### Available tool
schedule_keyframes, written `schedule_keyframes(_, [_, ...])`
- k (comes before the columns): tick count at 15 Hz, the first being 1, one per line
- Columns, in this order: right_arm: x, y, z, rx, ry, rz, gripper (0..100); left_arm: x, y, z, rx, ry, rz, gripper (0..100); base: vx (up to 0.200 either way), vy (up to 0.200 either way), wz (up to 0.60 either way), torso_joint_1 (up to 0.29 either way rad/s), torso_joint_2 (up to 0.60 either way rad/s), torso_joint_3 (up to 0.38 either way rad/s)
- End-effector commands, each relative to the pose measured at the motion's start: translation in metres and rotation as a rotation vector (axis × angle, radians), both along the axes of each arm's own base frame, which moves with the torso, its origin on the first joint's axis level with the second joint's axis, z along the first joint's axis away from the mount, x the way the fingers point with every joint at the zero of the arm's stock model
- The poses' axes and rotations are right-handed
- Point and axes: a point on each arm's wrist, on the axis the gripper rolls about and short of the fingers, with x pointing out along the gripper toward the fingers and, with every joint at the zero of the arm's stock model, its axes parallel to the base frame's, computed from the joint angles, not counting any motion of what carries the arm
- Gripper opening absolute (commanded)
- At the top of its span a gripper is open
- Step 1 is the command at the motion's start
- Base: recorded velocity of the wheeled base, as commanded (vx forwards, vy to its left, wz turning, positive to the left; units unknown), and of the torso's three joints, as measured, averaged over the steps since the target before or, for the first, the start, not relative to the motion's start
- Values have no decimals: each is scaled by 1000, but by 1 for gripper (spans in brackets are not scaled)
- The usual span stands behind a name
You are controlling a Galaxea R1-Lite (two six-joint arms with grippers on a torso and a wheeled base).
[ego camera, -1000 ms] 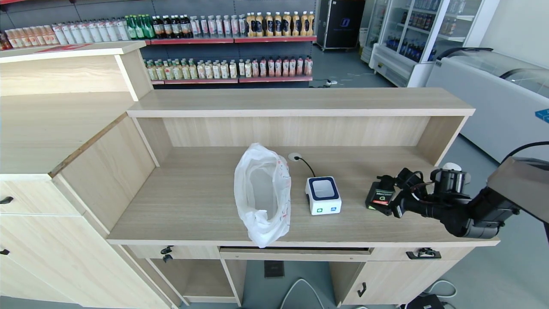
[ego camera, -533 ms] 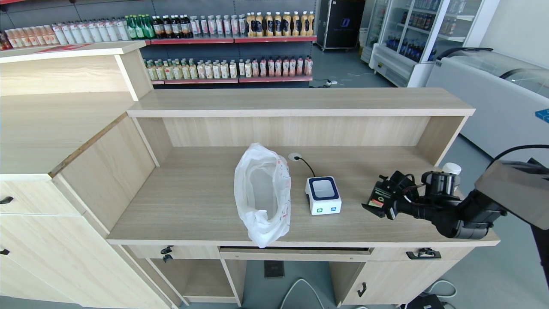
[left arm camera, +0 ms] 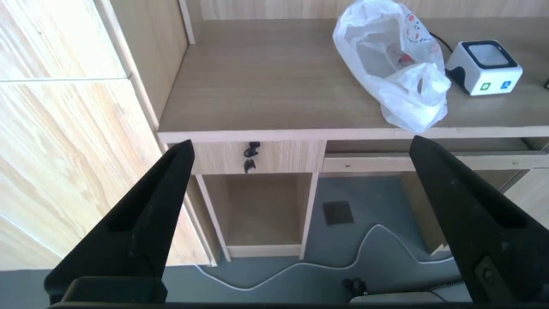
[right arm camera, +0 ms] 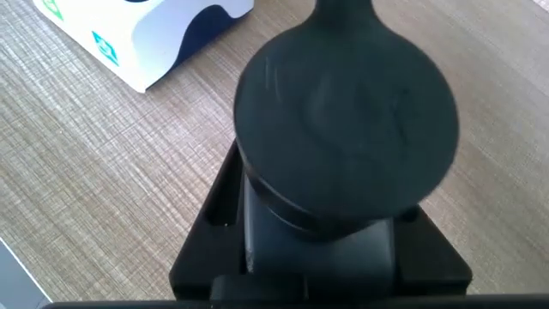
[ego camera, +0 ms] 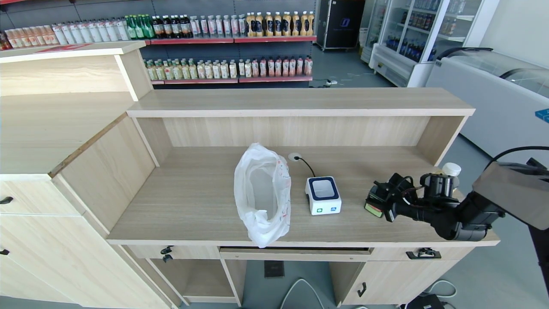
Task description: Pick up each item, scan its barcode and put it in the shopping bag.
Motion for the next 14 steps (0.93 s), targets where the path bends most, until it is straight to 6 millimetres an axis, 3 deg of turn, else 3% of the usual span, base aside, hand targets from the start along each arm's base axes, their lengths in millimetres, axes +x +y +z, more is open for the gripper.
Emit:
schedule_keyframes(1, [-7,-10,19,-3,-29,-24,0,0,0,0,0,1,0,100,0,0,0,0,0,0])
schedule_keyframes(3, [-20,-17,52,-8,-95,-41,0,0,0,0,0,0,0,100,0,0,0,0,0,0])
schedule_keyframes(4, [-21,-17,53,-9,-100,-41,0,0,0,0,0,1,0,100,0,0,0,0,0,0])
schedule_keyframes(5, [-55,-29,108,-20,-215,-84,0,0,0,0,0,0,0,100,0,0,0,0,0,0])
schedule_keyframes(7, [-112,-29,151,-51,-287,-106,0,0,0,0,-1,0,0,100,0,0,0,0,0,0])
schedule_keyframes(8, [-132,-32,161,-90,-330,-119,0,0,0,0,0,0,0,100,0,0,0,0,0,0])
schedule_keyframes(9, [-160,-42,174,-265,-467,-139,0,0,0,0,0,0,0,100,0,0,0,0,0,0])
schedule_keyframes(10, [-174,-49,184,-405,-566,-126,0,0,0,0,0,0,0,100,0,0,0,0,0,0])
schedule_keyframes(12, [-194,-62,197,-683,-760,0,0,0,0,0,-1,1,0,100,0,0,0,0,0,0])
schedule_keyframes(14, [-202,-53,203,-840,-935,181,0,0,0,0,-1,0,0,100,0,0,0,0,0,0])
